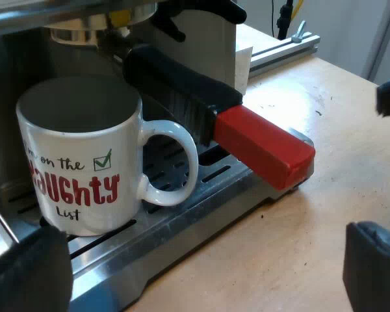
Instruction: Remove mug from coffee machine
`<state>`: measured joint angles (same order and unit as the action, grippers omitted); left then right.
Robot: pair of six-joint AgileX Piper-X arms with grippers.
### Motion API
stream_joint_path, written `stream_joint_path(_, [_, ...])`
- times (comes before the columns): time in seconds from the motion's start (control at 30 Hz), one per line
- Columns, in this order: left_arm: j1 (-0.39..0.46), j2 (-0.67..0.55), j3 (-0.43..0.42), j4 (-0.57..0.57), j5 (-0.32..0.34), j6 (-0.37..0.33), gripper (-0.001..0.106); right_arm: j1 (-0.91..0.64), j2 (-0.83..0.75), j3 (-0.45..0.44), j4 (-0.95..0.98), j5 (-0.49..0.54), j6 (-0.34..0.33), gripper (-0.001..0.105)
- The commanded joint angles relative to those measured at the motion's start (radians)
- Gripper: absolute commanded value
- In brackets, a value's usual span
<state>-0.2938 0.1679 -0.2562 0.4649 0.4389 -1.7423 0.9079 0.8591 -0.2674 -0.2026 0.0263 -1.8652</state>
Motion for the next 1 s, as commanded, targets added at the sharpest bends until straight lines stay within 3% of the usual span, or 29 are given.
stream_joint_path(0.03, [-0.005,-0.001,-0.005,-0.016,0.007,-0.003,0.085,0.027,0.083,-0.002,-0.117,0.078,0.048,0.071])
stream_joint_path(0.2, [-0.005,-0.001,-0.005,-0.016,0.007,-0.003,0.085,0.030,0.171,-0.002,-0.222,0.098,0.097,0.071])
stream_joint_path(0.3, [-0.005,-0.001,-0.005,-0.016,0.007,-0.003,0.085,0.030,0.305,-0.002,-0.380,0.098,0.098,0.071])
stream_joint_path(0.63, [-0.005,-0.001,-0.005,-0.016,0.007,-0.003,0.085,0.030,0.487,-0.009,-0.589,0.104,0.098,0.071])
stream_joint_path(1.0, [-0.005,-0.001,-0.005,-0.016,0.007,-0.003,0.085,0.030,0.685,-0.142,-0.662,0.147,0.098,0.071])
